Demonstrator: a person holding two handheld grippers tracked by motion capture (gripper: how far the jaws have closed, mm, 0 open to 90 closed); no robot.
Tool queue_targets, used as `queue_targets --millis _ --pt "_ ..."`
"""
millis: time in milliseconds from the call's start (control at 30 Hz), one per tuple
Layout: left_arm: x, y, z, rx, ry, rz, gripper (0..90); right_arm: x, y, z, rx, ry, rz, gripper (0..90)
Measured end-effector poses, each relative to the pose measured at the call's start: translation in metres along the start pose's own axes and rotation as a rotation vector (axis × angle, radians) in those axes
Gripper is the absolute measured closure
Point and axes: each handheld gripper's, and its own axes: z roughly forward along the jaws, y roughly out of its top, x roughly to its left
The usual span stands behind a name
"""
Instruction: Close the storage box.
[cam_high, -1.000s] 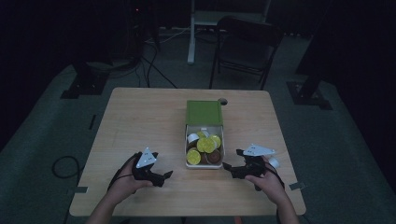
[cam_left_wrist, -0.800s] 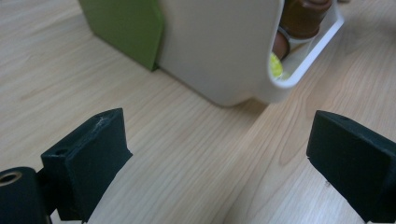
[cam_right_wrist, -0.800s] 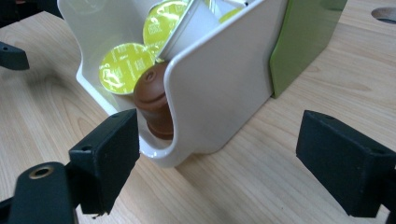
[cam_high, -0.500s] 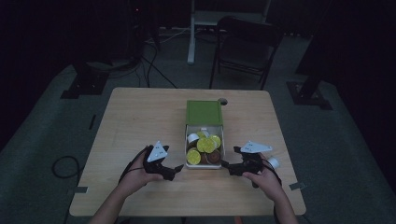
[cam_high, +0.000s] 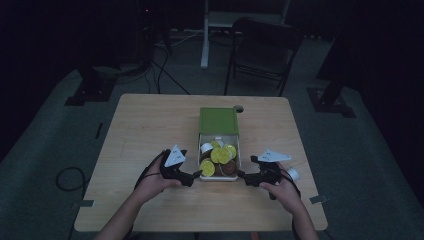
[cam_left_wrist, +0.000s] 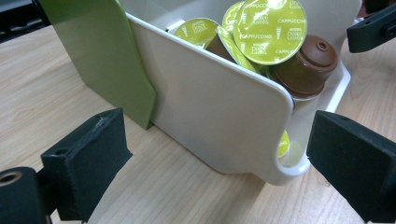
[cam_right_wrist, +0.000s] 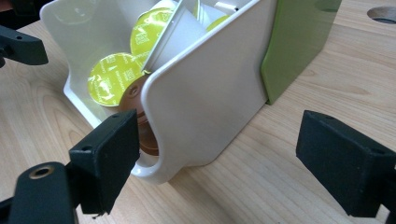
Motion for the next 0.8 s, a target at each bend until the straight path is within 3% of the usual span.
queue_targets --millis 267,800 --pt "0.007 0.002 0.006 0.005 0.032 -0.001 5.4 -0.006 -0.001 0.003 0.003 -0.012 0.017 13.2" --pt "0.015 0.005 0.012 0.008 0.033 -0.015 5.3 -0.009 0.002 0.009 0.001 -0.022 0.029 12.7"
